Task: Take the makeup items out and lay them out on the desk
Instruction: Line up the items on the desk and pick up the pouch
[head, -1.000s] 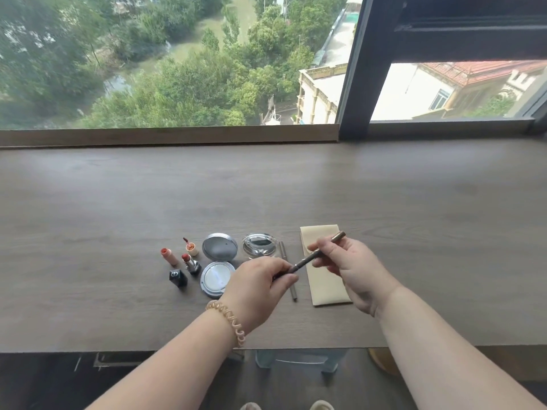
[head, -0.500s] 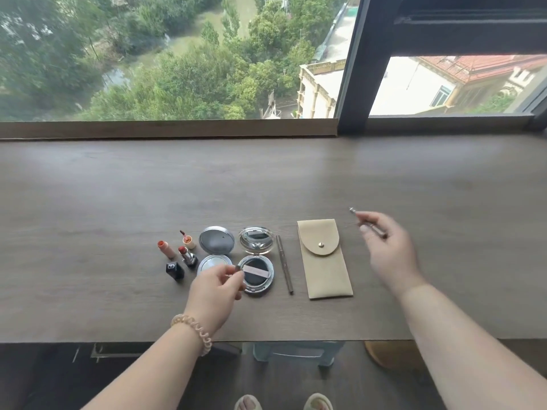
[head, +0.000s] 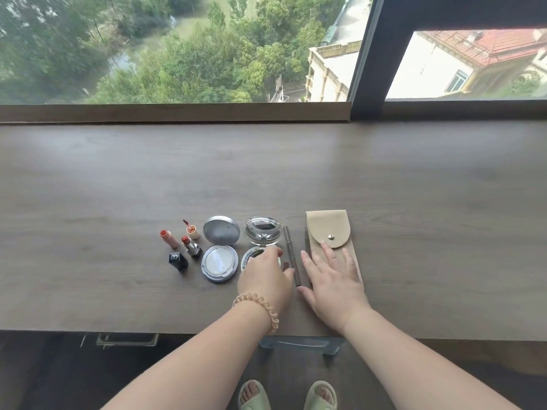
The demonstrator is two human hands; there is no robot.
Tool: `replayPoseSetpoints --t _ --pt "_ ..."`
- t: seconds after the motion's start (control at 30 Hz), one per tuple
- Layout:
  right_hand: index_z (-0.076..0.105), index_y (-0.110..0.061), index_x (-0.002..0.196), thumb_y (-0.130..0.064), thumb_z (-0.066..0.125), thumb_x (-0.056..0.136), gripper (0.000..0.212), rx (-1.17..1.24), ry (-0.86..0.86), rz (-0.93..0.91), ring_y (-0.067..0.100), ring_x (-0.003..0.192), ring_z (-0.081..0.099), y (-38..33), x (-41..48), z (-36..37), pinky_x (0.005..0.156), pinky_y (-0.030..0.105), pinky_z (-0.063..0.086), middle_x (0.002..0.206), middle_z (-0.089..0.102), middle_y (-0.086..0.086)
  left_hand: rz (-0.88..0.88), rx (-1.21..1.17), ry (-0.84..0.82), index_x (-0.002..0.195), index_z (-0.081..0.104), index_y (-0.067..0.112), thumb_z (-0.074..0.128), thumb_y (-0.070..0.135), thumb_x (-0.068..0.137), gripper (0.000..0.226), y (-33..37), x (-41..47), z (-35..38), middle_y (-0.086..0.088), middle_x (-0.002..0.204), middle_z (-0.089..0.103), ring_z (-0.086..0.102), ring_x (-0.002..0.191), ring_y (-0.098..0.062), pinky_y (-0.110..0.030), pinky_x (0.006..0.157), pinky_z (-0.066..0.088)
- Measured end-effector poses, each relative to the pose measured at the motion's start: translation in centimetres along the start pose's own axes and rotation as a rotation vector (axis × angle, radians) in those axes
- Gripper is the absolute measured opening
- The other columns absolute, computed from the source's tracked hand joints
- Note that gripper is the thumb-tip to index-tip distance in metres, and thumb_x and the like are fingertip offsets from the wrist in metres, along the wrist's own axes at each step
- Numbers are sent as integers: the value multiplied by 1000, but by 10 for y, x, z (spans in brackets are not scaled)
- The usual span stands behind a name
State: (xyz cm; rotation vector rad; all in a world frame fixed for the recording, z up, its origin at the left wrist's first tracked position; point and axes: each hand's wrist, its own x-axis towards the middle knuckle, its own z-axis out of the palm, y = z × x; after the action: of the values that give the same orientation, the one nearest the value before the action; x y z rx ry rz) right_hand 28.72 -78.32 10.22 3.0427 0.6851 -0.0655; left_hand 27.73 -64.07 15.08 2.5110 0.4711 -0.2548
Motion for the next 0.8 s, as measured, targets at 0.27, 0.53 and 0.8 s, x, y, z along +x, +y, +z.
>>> replayPoseSetpoints --t 0.27,0.53,0.8 --pt "62 -15 121 -49 55 67 64 8 140 33 29 131 44 -9 4 6 105 50 18 130 59 12 62 132 30 88 56 23 57 38 84 15 -1 5 8 2 98 68 60 98 -24 -32 78 45" --pt "61 -19 67 -48 79 52 37 31 285 92 26 130 31 -13 6 3 103 52 21 124 62 7 78 142 34 87 56 23 57 45 84 22 -3 8 9 2 97 67 60 98 -24 -33 78 45" --pt "62 -18 57 -41 82 49 31 29 298 156 25 128 34 -23 10 5 101 47 22 119 64 9 63 98 112 92 57 24 52 41 86 18 -10 -1 -5 5 96 69 62 94 -21 -30 74 45"
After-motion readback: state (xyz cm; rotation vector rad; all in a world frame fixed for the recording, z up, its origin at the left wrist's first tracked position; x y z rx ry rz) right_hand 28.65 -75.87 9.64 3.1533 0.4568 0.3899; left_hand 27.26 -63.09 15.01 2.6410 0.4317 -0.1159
